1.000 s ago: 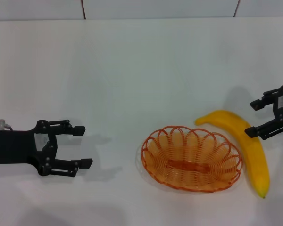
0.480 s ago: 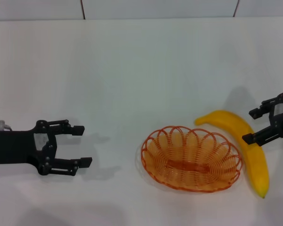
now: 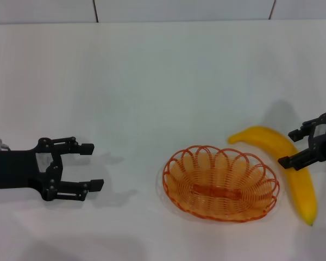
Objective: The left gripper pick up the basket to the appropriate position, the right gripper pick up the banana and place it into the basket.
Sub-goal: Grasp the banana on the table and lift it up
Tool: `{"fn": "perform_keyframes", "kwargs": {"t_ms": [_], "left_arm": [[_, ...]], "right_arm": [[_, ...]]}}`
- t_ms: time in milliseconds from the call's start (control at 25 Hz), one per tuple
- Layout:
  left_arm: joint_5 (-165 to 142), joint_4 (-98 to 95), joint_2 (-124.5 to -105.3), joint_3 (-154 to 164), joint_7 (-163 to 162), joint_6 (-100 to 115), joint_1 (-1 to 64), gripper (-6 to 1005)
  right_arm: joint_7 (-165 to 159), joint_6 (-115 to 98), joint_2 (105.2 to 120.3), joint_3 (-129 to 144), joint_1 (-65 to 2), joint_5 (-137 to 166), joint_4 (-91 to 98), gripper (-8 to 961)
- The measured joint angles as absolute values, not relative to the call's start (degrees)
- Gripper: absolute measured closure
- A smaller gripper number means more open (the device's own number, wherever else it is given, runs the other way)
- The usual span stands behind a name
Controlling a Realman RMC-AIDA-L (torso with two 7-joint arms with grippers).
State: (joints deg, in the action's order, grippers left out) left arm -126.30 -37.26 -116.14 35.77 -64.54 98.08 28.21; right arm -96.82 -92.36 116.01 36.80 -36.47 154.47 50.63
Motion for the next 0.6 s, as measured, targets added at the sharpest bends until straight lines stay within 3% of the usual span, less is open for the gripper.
{"fn": "perform_keyframes", "kwargs": {"t_ms": [600], "left_arm": [[-126.17, -37.26, -116.18, 35.77, -64.84, 98.08, 28.13, 140]], "right_arm": [[-99.30, -88.01, 115.11, 36.38, -36.46, 155.04, 50.58, 84]]}}
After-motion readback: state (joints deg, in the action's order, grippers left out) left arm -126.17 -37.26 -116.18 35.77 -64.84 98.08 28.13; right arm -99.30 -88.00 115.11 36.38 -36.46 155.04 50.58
